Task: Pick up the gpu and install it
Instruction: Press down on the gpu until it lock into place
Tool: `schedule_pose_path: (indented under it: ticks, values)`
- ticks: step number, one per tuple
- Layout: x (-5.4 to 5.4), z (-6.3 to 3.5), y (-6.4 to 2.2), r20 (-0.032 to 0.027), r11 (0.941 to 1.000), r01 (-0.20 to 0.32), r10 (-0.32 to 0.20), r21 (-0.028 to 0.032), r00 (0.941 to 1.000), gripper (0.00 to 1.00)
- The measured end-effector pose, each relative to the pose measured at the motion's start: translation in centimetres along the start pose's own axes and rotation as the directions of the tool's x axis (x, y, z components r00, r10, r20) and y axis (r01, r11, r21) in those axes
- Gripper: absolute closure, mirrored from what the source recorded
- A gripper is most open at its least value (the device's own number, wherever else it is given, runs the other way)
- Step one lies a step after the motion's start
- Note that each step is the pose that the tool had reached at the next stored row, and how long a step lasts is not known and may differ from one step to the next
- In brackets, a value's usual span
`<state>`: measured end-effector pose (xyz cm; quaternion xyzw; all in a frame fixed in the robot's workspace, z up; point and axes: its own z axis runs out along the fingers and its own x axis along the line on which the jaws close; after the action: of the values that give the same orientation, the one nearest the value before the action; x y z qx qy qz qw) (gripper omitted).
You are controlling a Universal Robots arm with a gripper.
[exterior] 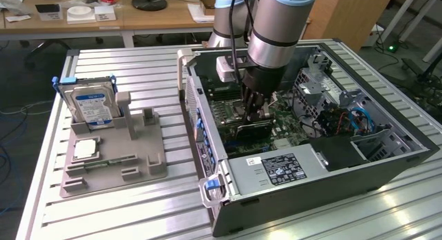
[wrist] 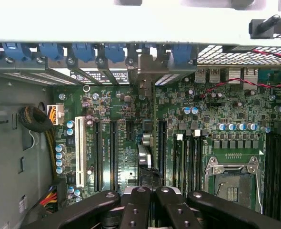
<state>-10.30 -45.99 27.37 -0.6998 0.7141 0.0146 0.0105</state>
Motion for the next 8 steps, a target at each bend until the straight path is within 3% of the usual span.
schedule_pose_path:
  ticks: [3, 6, 8]
  values:
    - [0.0, 0.01, 0.47, -0.0026, 1.0, 0.001, -0.001, -0.0026, 1.0, 0.9]
    - [0.0, 0.01, 0.81, -0.0045, 0.9999, 0.004, -0.005, -0.0134, 1.0, 0.9]
    - [0.0, 0.01, 1.23, -0.0052, 0.9998, 0.005, -0.005, -0.0175, 1.0, 0.9]
